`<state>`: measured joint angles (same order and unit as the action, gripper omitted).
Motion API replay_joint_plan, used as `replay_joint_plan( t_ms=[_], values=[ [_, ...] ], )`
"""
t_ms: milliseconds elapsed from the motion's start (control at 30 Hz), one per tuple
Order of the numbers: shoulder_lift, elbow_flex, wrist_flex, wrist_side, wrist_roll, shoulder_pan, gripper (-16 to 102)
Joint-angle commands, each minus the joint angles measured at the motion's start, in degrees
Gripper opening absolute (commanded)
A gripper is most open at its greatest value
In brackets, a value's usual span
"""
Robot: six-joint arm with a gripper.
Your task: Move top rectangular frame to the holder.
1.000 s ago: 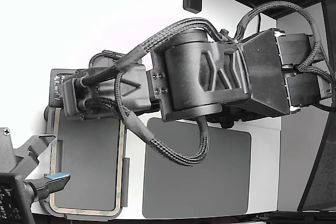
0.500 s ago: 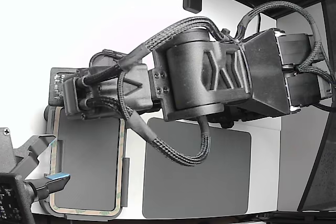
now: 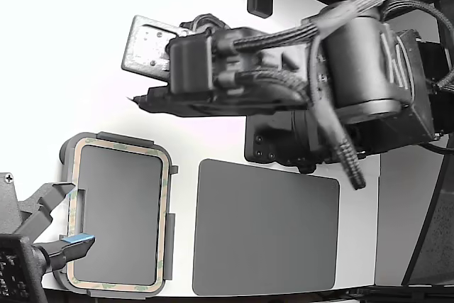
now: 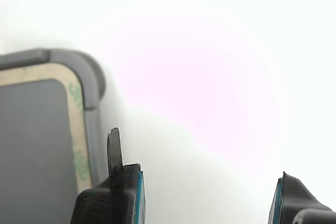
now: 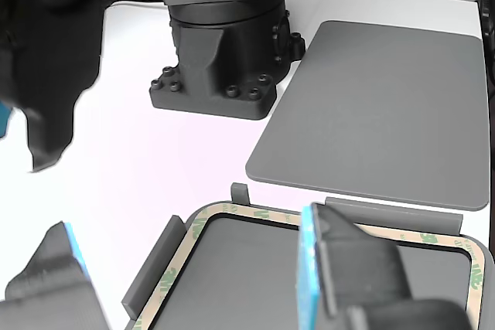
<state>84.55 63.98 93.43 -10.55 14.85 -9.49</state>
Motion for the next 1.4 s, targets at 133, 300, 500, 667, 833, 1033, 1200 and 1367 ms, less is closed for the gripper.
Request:
replay_joint_plan(
  t_ms=[133,300,500,667,833,1033,1200,1367],
  values=[
    [26.46,24.70,-16.44,2.37,-14.59,7.12,100],
    [43.33,46.05,-29.97,5.10,-13.71,12.22,100],
    [55.90,61.44,-36.65,9.14,-13.89,13.80,100],
    [67.24,72.33,-39.55,11.07,-13.18,13.80,100],
    [75.67,79.89,-39.29,11.43,-11.95,13.71,100],
    [84.81,87.19,-38.14,10.46,-10.63,13.54,100],
    [84.73,87.19,-38.23,9.32,-10.11,13.54,100],
    [84.73,87.19,-38.23,9.23,-10.11,13.54,100]
  ],
)
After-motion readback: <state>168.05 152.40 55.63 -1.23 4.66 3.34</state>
